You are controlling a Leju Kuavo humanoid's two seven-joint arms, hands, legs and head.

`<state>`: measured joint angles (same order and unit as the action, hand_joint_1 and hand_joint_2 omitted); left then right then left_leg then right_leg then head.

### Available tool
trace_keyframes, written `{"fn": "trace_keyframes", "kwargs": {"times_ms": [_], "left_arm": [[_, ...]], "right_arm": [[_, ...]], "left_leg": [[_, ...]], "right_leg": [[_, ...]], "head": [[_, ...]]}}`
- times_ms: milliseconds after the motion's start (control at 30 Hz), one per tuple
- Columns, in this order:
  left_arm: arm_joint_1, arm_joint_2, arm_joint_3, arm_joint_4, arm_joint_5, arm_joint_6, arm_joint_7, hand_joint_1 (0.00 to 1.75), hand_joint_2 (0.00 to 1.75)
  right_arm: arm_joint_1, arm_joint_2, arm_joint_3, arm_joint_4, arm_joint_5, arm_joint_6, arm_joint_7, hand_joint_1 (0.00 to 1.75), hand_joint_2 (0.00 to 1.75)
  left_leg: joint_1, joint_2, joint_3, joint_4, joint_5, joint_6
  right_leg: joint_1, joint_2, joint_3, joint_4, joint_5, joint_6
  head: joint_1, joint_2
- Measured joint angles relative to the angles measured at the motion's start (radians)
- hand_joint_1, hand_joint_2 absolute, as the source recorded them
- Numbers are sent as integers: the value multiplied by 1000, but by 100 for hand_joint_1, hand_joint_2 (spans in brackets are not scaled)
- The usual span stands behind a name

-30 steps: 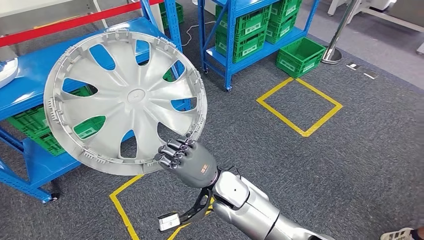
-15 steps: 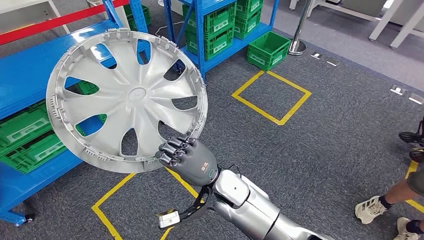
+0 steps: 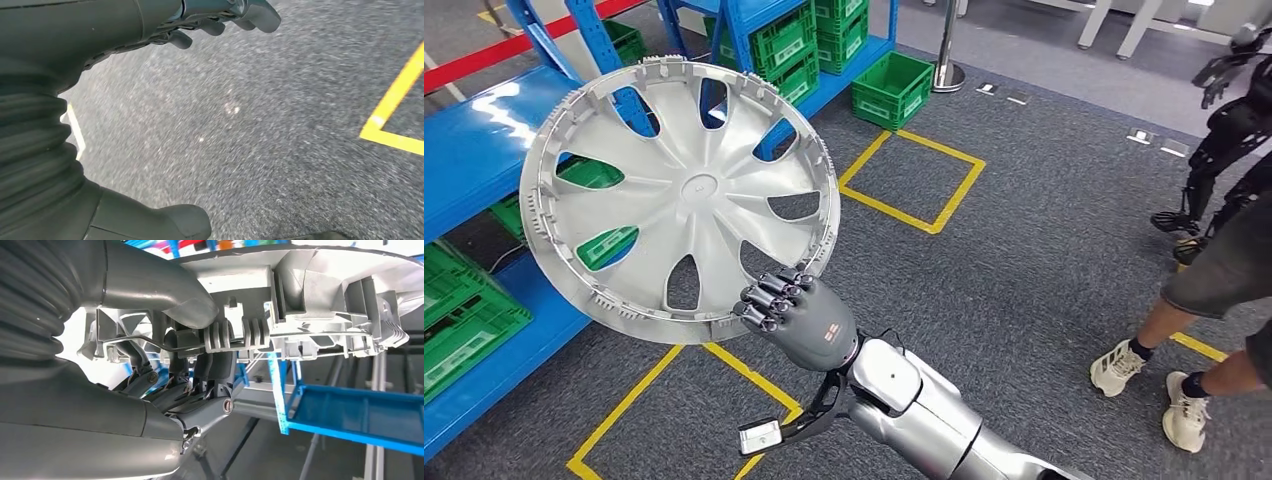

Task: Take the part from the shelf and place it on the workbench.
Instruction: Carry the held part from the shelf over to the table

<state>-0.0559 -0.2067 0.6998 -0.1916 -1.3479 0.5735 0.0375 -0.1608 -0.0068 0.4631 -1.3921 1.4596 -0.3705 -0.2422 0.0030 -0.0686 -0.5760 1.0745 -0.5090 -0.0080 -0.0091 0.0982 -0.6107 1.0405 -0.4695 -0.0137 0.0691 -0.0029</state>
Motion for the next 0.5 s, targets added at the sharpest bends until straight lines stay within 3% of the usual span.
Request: {"fn": "trace_keyframes", "kwargs": {"times_ms": [67, 133, 200, 267, 333, 367, 400, 500], "left_arm": [[0, 1, 0, 0, -10, -1, 7, 0, 175], [0, 0, 0, 0, -18, -2, 9, 0, 175], [0, 0, 0, 0, -26, -11, 20, 0, 175], [3, 1, -1, 1, -28, -28, 38, 0, 175], [8, 2, -1, 2, -21, -40, 47, 0, 175], [9, 2, -1, 2, -15, -43, 44, 0, 175], [10, 3, -1, 2, -9, -44, 37, 0, 175], [7, 4, 0, 1, 11, -32, 1, 0, 175]], "right_arm": [[1, 1, 0, -1, 13, 14, 11, 175, 175], [12, 0, 0, -6, 25, 34, 20, 175, 175], [28, -2, 0, -15, 36, 52, 28, 175, 175], [42, -2, 0, -21, 44, 62, 34, 175, 175], [57, -3, 0, -24, 47, 62, 42, 175, 175], [64, -3, 0, -24, 47, 61, 45, 175, 175], [67, -3, 0, -24, 47, 59, 47, 175, 175], [62, -2, 0, -24, 48, 58, 45, 175, 175]], "left_leg": [[-2, -19, 19, -41, 1, 5], [0, 5, 26, -55, 7, 9], [6, 33, 32, -71, 17, 16], [7, 63, 32, -75, 19, 21], [7, 95, 29, -71, 16, 23], [7, 109, 27, -69, 15, 23], [7, 122, 27, -67, 13, 21], [4, 155, 25, -51, 1, 7]], "right_leg": [[-5, 23, -9, -2, 8, 13], [-7, 39, -14, -7, 14, 27], [-2, -2, -31, 25, -9, 36], [0, -62, -83, 133, -70, 44], [-3, -84, -134, 245, -113, 51], [-5, -89, -139, 261, -111, 53], [-8, -95, -123, 236, -91, 55], [-8, -144, -18, 48, -19, 52]], "head": [[0, 0], [-1, 0], [7, 0], [16, 0], [16, 0], [17, 0], [17, 0], [16, 0]]}}
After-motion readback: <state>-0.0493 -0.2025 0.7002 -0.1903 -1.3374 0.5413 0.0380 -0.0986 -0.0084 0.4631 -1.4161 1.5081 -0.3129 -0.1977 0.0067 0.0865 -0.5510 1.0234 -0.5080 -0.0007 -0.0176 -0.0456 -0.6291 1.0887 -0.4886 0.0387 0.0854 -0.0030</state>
